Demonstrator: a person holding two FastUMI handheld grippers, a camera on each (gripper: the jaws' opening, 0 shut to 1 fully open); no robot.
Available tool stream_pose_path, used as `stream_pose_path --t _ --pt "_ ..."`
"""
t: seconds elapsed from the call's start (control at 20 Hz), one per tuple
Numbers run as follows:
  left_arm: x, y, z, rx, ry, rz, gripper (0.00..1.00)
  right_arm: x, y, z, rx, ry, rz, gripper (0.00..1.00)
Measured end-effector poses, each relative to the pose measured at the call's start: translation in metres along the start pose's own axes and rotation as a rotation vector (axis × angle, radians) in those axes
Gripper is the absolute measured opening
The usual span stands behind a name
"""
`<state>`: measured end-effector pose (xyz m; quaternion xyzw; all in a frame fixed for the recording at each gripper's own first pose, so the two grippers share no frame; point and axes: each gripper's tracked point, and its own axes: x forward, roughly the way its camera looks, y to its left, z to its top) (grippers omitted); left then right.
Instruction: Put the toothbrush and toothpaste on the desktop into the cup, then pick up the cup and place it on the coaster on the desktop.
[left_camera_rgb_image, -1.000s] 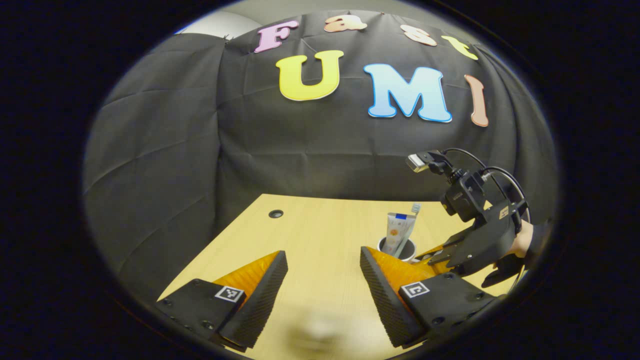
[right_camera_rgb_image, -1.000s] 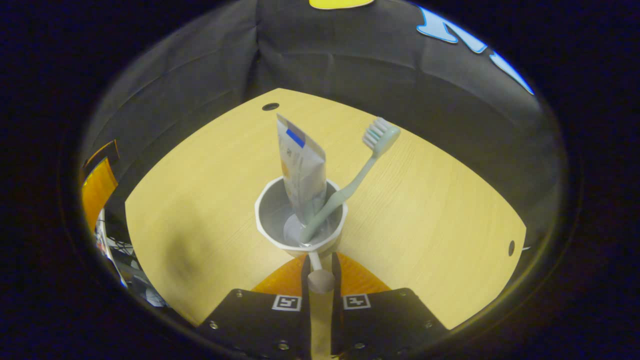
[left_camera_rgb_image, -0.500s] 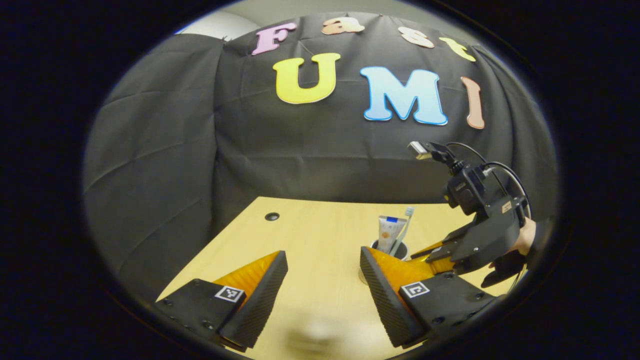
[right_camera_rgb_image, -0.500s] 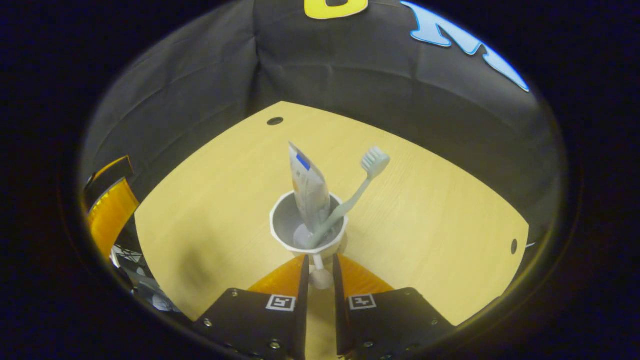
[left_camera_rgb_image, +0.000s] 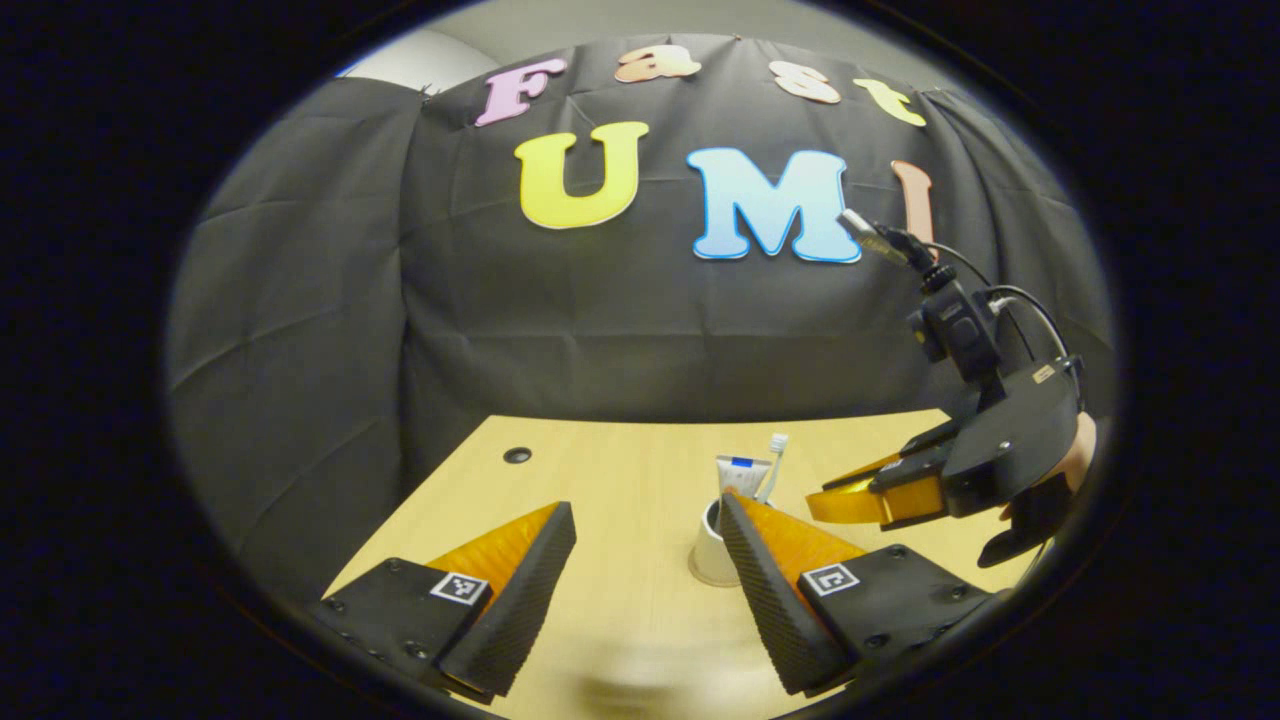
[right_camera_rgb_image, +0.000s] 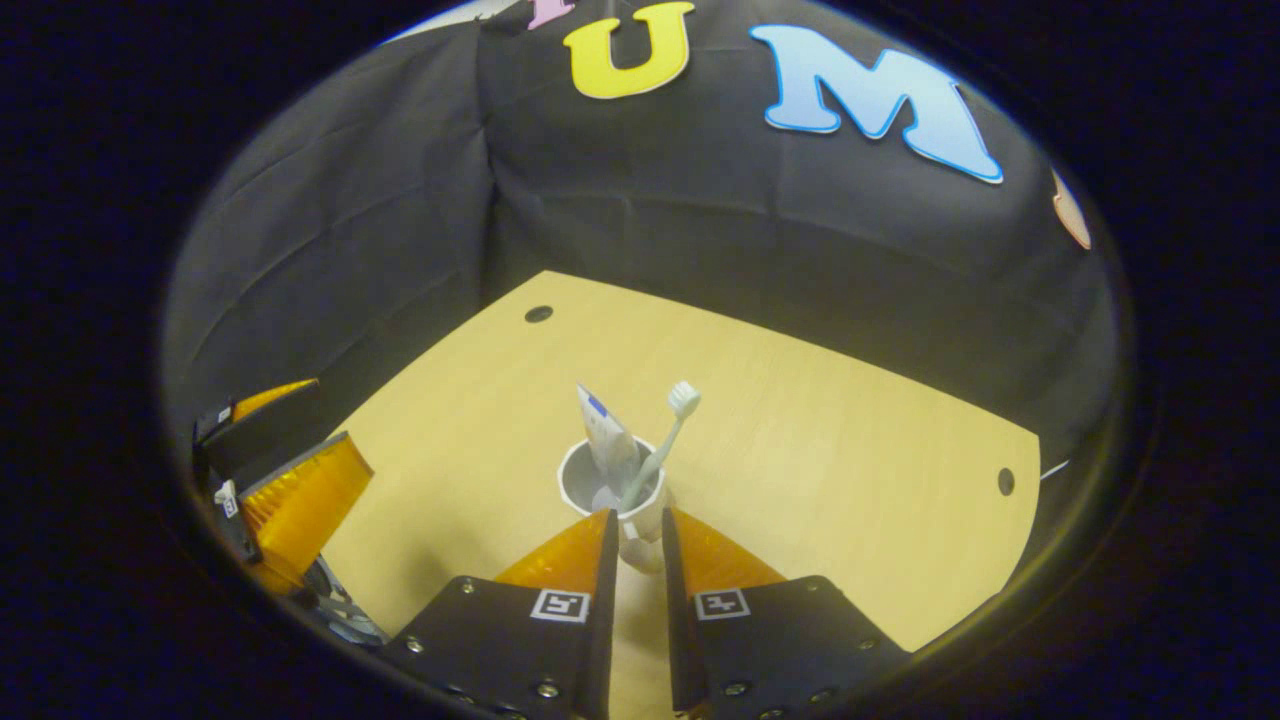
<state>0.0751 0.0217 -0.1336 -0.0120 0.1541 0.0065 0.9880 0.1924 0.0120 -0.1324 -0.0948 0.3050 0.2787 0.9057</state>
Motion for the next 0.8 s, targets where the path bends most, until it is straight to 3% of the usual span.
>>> stream_pose_path --t 0.15,0.4,0.6,0.65,0.7,0.75,0.8 --pt "0.001 -0.015 0.020 0.016 -0.037 -0.039 0.98 -0.031 -0.006 0.018 0.020 -0.089 -0.050 0.23" --pt "-0.002 -0.041 0.059 0.048 -0.123 -0.096 0.94 -0.077 -0.016 0.047 0.066 -0.264 -0.161 0.23" --pt "-0.010 -0.056 0.096 0.066 -0.223 -0.139 0.98 -0.115 -0.024 0.061 0.131 -0.400 -0.259 0.29" --pt "-0.011 -0.059 0.108 0.063 -0.249 -0.148 0.95 -0.126 -0.022 0.066 0.142 -0.439 -0.269 0.31" --pt "-0.015 -0.061 0.118 0.063 -0.270 -0.152 0.92 -0.136 -0.021 0.071 0.148 -0.465 -0.283 0.41" --pt "-0.020 -0.062 0.125 0.064 -0.285 -0.162 1.00 -0.140 -0.023 0.072 0.149 -0.487 -0.301 0.49" --pt "-0.023 -0.065 0.132 0.066 -0.300 -0.169 0.97 -0.146 -0.025 0.074 0.147 -0.508 -0.312 0.49"
